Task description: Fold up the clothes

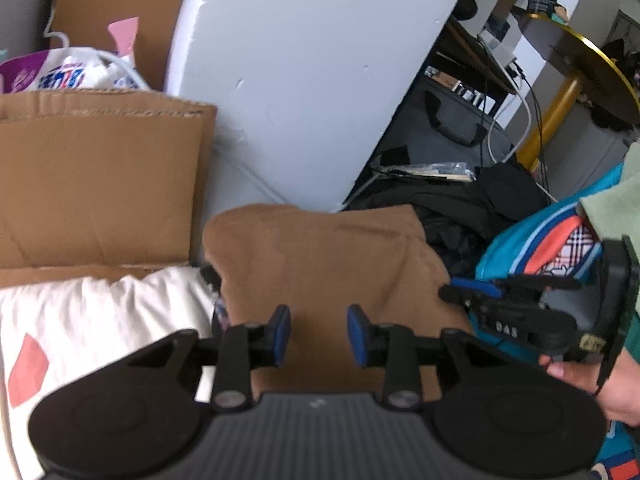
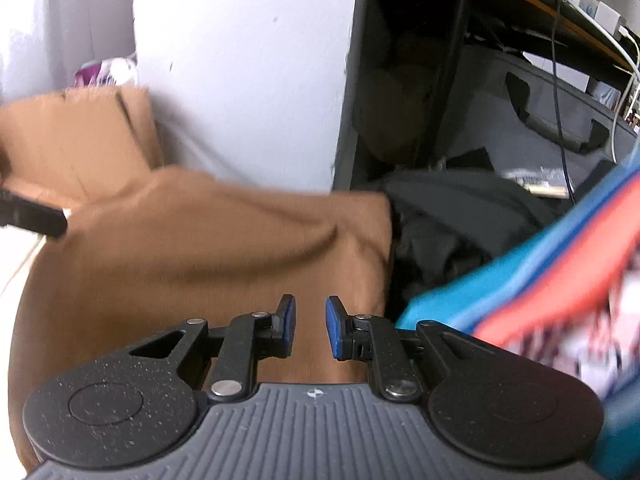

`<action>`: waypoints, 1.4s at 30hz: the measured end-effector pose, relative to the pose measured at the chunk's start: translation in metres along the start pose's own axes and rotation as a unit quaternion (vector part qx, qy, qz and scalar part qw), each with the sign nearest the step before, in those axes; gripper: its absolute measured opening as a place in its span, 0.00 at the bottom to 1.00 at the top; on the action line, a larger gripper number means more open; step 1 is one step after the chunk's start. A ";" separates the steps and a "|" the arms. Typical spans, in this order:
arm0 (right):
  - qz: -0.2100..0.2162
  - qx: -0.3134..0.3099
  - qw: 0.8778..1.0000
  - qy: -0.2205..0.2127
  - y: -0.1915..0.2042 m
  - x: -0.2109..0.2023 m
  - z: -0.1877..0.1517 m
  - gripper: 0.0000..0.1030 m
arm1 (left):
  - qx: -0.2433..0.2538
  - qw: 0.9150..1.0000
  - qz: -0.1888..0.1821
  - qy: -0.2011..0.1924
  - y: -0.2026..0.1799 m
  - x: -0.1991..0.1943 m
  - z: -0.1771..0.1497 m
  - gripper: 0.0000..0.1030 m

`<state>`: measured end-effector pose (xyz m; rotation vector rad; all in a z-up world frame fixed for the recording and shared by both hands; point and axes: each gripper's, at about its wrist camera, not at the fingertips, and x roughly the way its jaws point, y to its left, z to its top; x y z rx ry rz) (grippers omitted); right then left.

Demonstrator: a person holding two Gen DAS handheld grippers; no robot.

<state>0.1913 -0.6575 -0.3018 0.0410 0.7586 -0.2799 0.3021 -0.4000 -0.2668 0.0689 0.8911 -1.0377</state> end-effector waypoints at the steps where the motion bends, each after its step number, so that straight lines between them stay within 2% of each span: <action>1: 0.000 -0.001 1.000 0.003 0.000 0.000 -0.005 0.21 | 0.000 1.000 0.004 -0.001 0.000 -0.001 -0.003 0.38; 6: -0.007 -0.001 1.000 0.018 0.001 0.005 -0.025 0.21 | 0.005 1.000 0.019 0.002 0.002 -0.001 -0.016 0.40; 12: -0.038 -0.003 0.999 0.034 -0.002 0.006 -0.034 0.21 | 0.010 0.999 0.036 0.006 0.000 -0.004 -0.027 0.42; 19: -0.068 0.001 0.997 0.035 -0.003 -0.012 -0.038 0.21 | 0.005 0.998 0.043 0.035 0.001 -0.009 -0.054 0.41; 29: -0.019 0.042 0.999 0.008 0.007 -0.050 -0.053 0.21 | -0.033 0.998 0.009 0.057 -0.002 -0.010 -0.087 0.41; 35: -0.004 0.054 0.998 0.017 0.013 -0.051 -0.074 0.23 | -0.053 0.993 -0.022 0.099 0.001 -0.004 -0.112 0.42; 36: -0.003 0.058 0.998 0.019 0.013 -0.051 -0.077 0.24 | -0.055 0.992 -0.026 0.106 0.001 -0.002 -0.116 0.41; 38: -0.004 0.066 0.998 0.022 0.012 -0.049 -0.084 0.24 | -0.057 0.991 -0.031 0.113 0.004 -0.002 -0.119 0.31; 39: -0.005 0.069 0.997 0.024 0.012 -0.049 -0.087 0.25 | -0.057 0.991 -0.032 0.116 0.005 -0.002 -0.120 0.20; 40: -0.006 0.072 0.997 0.025 0.011 -0.049 -0.090 0.25 | -0.057 0.991 -0.035 0.118 0.007 -0.003 -0.120 0.15; 42: -0.007 0.079 0.996 0.030 0.010 -0.051 -0.097 0.25 | -0.055 0.990 -0.038 0.122 0.011 -0.005 -0.118 0.13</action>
